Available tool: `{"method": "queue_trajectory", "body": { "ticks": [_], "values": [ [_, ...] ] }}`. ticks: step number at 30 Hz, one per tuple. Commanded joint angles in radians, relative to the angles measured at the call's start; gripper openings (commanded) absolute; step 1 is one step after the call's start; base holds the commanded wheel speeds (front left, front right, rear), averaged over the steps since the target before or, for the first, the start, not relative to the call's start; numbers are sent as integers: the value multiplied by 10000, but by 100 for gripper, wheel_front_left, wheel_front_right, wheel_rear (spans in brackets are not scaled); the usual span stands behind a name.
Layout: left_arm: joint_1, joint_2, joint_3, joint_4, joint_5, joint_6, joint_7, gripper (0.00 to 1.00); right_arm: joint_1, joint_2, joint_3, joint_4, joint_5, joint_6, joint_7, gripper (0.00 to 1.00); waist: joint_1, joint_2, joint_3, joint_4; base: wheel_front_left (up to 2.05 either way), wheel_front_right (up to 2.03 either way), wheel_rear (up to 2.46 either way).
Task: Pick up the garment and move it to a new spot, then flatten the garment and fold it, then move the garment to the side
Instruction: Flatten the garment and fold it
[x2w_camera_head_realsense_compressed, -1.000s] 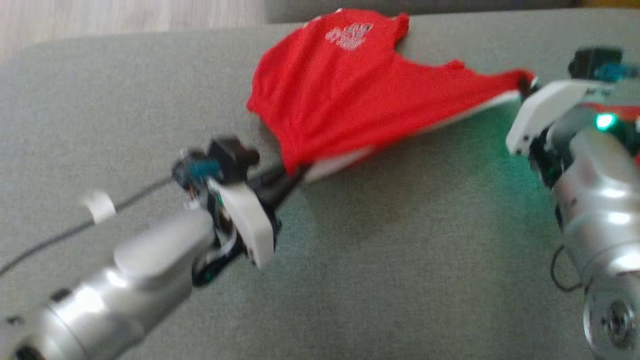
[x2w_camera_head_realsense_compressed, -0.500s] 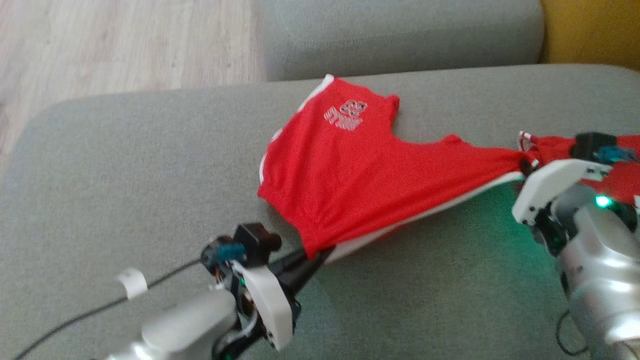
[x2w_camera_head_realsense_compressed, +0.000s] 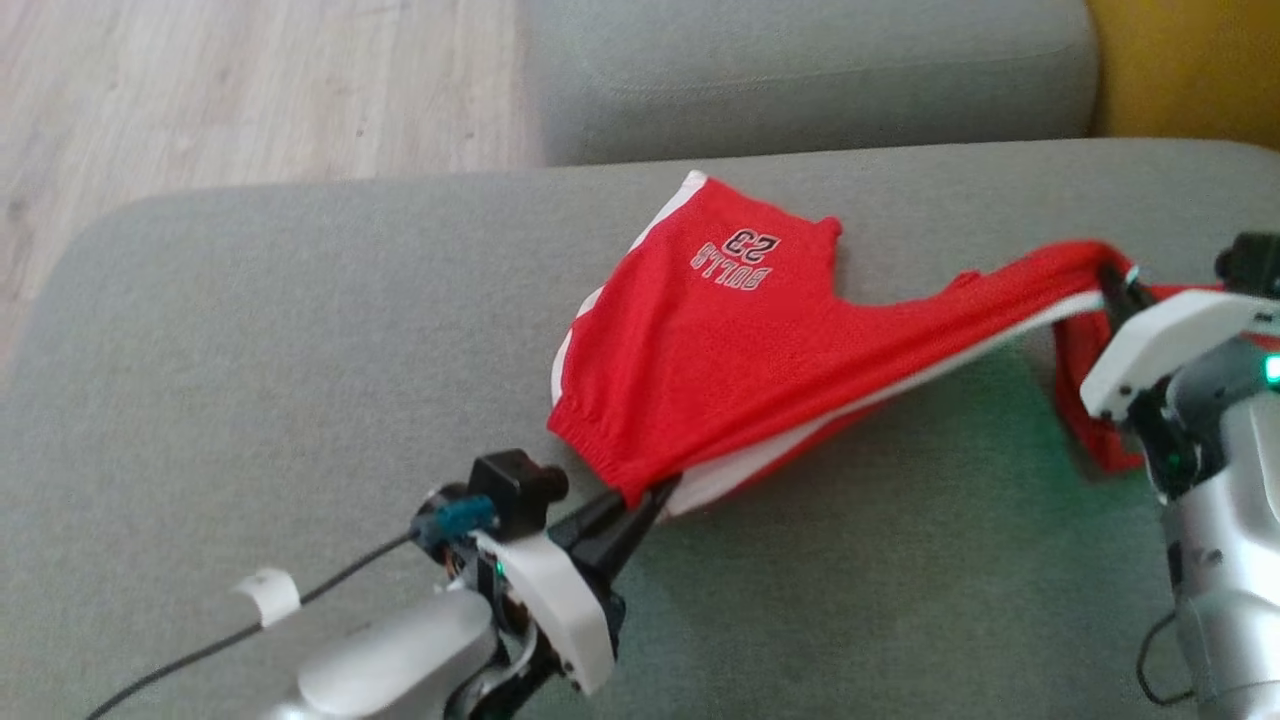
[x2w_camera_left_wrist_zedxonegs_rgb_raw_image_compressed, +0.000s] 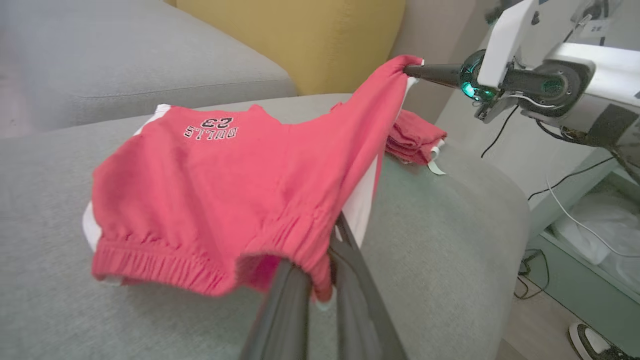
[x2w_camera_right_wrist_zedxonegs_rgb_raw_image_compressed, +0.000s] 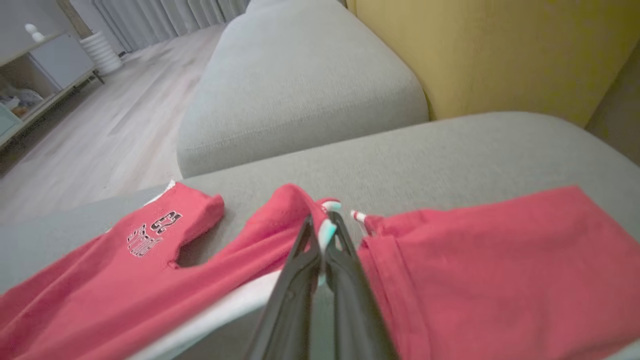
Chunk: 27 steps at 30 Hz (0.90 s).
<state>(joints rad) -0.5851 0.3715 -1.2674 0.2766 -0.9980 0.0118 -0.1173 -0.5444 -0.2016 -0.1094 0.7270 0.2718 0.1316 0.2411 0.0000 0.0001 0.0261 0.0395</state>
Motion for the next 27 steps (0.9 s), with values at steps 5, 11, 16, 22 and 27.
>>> {"method": "queue_trajectory", "body": {
  "ticks": [5, 11, 16, 22, 27],
  "values": [
    [-895, 218, 773, -34, -101, 267, -259, 0, -777, 479, -631, -1421, -802, -9, 472, 0, 0, -1, 581, 650, 0, 0, 0],
    [-1187, -3, 1090, 190, -267, 345, -384, 0, -1650, 1125, -978, -1572, -1581, -9, 813, 0, 0, -1, 1040, 1330, 0, 0, 0],
    [-1607, -318, 1200, 511, -295, 344, -296, 0, -2594, 1326, -1045, -944, -2284, -9, 671, 0, 0, -1, 1556, 1872, 0, 0, 0],
    [-2032, -861, 1254, 1016, -317, 239, -295, 0, -3927, 1326, -1393, 243, -3074, -9, 198, 0, 0, -1, 2249, 2489, 0, 0, 0],
    [-2354, -1254, 1227, 1353, -235, 59, -399, 0, -4949, 1238, -1968, 1250, -3864, -9, -74, 0, 0, -1, 2830, 2856, 0, 0, 0]
  ]
}}
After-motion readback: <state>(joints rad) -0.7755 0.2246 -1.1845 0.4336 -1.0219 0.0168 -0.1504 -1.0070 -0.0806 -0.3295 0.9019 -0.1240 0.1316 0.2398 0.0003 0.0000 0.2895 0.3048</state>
